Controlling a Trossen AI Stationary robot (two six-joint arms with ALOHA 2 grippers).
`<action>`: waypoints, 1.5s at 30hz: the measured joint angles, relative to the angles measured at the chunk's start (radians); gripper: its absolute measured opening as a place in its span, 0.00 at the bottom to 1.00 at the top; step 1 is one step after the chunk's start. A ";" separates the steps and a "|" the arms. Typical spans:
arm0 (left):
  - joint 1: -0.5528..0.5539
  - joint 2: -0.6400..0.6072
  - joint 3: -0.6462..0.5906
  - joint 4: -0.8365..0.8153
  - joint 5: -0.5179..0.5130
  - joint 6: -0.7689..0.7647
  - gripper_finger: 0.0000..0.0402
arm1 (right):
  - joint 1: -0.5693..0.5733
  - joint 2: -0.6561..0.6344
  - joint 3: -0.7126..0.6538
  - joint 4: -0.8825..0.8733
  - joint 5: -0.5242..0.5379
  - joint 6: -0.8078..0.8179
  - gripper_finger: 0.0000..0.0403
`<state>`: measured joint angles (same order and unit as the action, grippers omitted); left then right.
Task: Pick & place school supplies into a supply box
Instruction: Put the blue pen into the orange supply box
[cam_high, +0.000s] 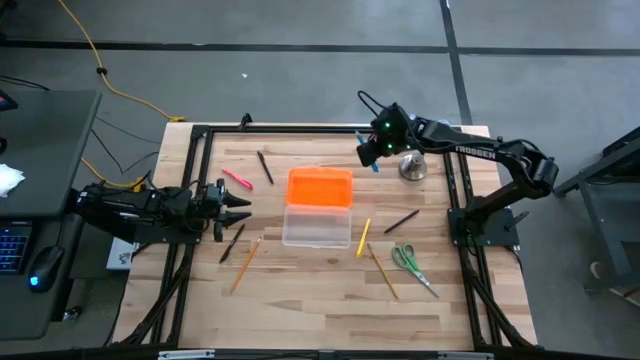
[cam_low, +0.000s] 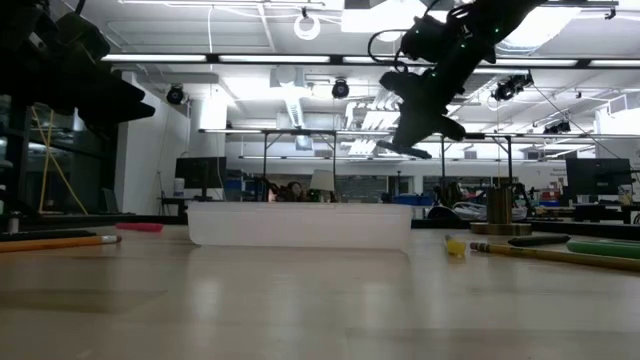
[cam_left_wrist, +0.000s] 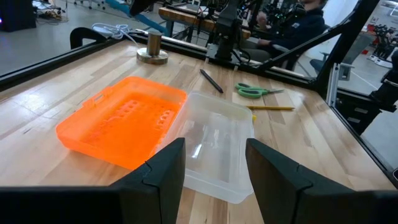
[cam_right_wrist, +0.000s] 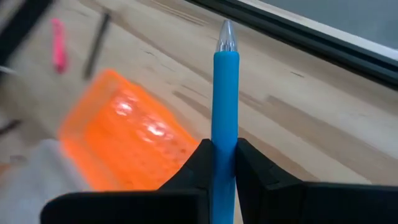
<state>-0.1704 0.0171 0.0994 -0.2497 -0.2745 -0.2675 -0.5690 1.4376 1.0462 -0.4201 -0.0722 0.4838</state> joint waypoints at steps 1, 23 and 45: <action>0.000 0.000 0.000 0.000 0.000 0.000 0.50 | 0.000 0.000 0.000 0.020 -0.021 0.010 0.07; 0.000 0.000 0.000 0.000 0.000 0.000 0.50 | 0.006 0.000 0.000 0.485 -0.408 0.216 0.07; 0.000 0.000 0.000 -0.001 0.002 0.000 0.50 | 0.094 0.000 0.000 0.703 -0.416 0.300 0.06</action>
<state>-0.1707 0.0170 0.0998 -0.2504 -0.2720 -0.2676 -0.4751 1.4376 1.0466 0.2824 -0.4886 0.7841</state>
